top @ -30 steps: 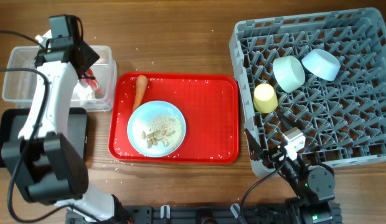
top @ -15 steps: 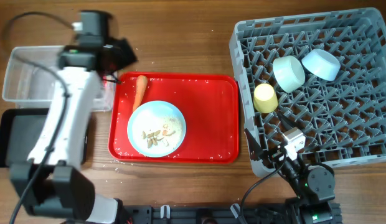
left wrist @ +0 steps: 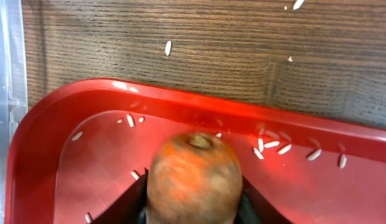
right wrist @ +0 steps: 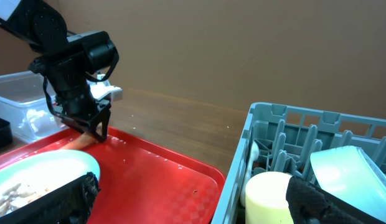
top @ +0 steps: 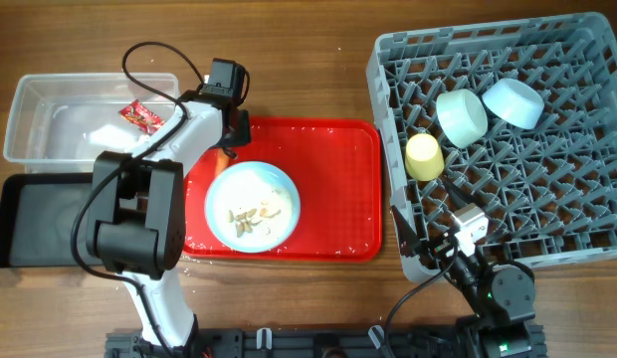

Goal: Sort waste into correct bins and load items into the dishwasher rack
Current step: 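Grasp the carrot with the left gripper and move it to the black tray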

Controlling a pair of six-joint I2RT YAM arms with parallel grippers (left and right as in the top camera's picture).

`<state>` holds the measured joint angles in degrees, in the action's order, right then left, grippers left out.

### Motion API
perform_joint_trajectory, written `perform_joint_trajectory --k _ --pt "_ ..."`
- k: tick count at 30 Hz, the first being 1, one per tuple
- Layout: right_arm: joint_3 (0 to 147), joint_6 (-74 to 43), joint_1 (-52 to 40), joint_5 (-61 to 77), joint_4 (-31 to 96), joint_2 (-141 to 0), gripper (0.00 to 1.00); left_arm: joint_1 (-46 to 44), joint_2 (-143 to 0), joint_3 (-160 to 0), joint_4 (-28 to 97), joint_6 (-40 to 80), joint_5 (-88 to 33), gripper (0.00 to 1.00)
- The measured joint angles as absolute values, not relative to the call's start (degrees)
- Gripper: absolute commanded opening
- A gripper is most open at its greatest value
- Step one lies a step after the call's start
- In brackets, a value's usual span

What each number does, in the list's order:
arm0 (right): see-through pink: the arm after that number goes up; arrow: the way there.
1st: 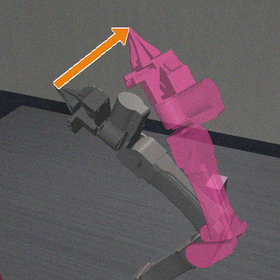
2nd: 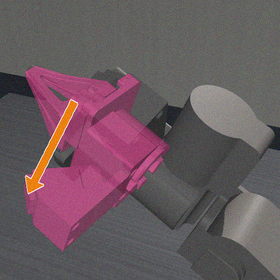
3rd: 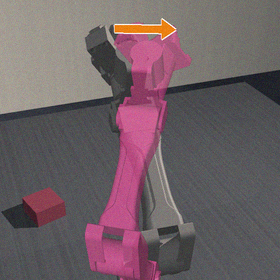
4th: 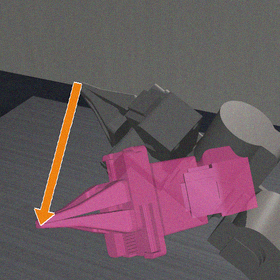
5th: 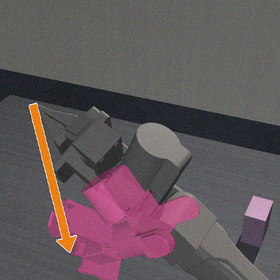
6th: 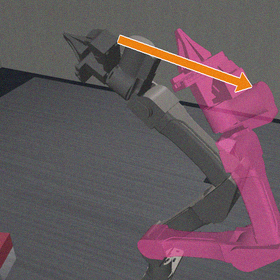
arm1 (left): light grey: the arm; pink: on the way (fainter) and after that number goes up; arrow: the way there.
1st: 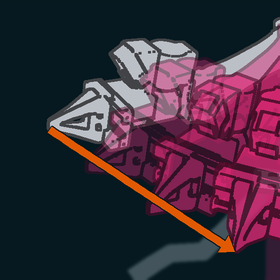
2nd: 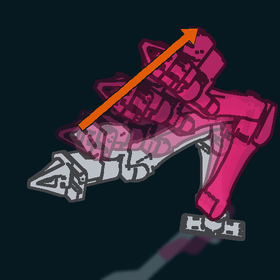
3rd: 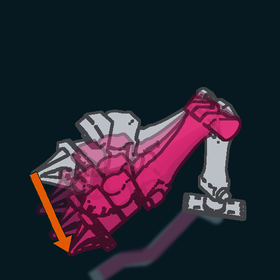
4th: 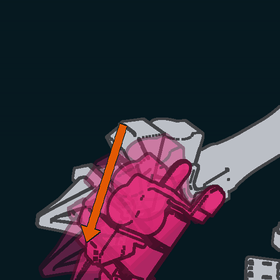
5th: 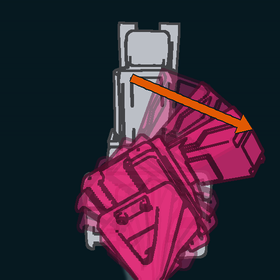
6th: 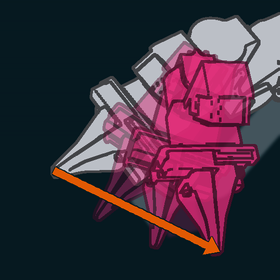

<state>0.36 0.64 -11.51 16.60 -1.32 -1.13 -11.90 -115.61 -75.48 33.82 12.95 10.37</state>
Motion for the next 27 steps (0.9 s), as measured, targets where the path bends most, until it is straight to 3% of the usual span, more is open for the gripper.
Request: perform_joint_trajectory --k 9,13,15,16,20,27 --pt "0.4 0.6 -11.5 16.6 -1.3 -1.1 1.0 -11.9 -109.6 -79.9 38.7 12.7 10.5 0.27" --pt "0.4 0.6 -11.5 16.6 -1.3 -1.1 1.0 -11.8 -98.0 -82.2 46.3 14.6 13.7 0.16" --pt "0.4 0.6 -11.5 16.6 -1.3 -1.1 1.0 -10.5 -92.2 -83.0 55.4 19.1 16.2 0.04" --pt "0.4 0.6 -11.5 16.6 -1.3 -1.1 1.0 -9.3 -90.1 -83.1 60.2 21.3 17.0 0.04" --pt "0.4 0.6 -11.5 16.6 -1.3 -1.1 1.0 0.4 -86.9 -82.1 71.5 31.5 19.3 0.04" --pt "0.4 0.6 -11.5 16.6 -1.3 -1.1 1.0 23.4 -86.8 -65.5 61.3 45.2 17.3 0.04"
